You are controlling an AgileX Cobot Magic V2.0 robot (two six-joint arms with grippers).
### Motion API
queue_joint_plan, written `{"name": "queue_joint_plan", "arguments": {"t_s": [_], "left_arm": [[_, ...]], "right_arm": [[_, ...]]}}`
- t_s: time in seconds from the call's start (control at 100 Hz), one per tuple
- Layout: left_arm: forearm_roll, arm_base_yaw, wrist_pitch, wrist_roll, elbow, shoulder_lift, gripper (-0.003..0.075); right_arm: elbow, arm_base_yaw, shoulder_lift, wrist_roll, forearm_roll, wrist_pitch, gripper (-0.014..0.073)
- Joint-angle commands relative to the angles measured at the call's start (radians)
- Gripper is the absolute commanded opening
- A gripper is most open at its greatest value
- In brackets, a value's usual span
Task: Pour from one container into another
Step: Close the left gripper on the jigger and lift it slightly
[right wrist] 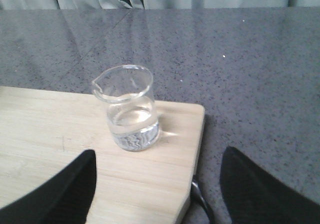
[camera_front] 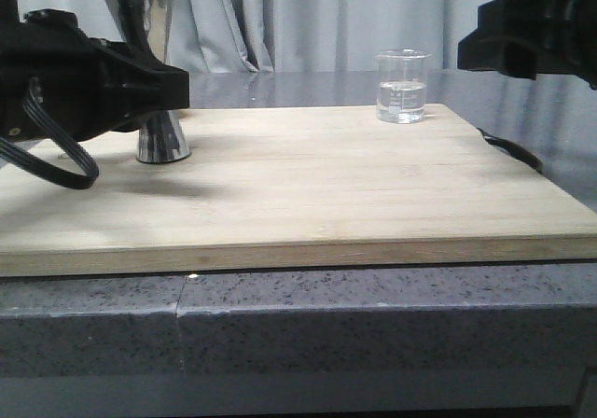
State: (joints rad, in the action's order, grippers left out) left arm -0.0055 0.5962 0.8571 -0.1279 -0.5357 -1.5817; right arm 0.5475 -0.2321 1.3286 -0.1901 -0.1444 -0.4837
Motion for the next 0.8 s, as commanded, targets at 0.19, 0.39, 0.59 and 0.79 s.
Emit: {"name": "queue_joint_plan", "arguments": {"t_s": [0.19, 0.39, 0.59, 0.79], "left_arm": [[0.030, 0.009, 0.109, -0.010, -0.023, 0.028, -0.0019], [0.040, 0.010, 0.095, -0.067, -0.028, 0.039, -0.0019], [0.128, 0.010, -0.038, -0.087, -0.094, 0.072, -0.0019], [0.131, 0.014, -0.040, -0.089, -0.132, 0.091, -0.0019]], "right_arm": [[0.021, -0.002, 0.046, 0.004, -0.051, -0.197, 0.0472], [0.021, -0.002, 0.121, 0.004, -0.054, -0.323, 0.0472], [0.021, -0.002, 0.179, 0.004, -0.060, -0.401, 0.0472], [0.023, -0.002, 0.230, 0.004, -0.060, -0.460, 0.0472]]}}
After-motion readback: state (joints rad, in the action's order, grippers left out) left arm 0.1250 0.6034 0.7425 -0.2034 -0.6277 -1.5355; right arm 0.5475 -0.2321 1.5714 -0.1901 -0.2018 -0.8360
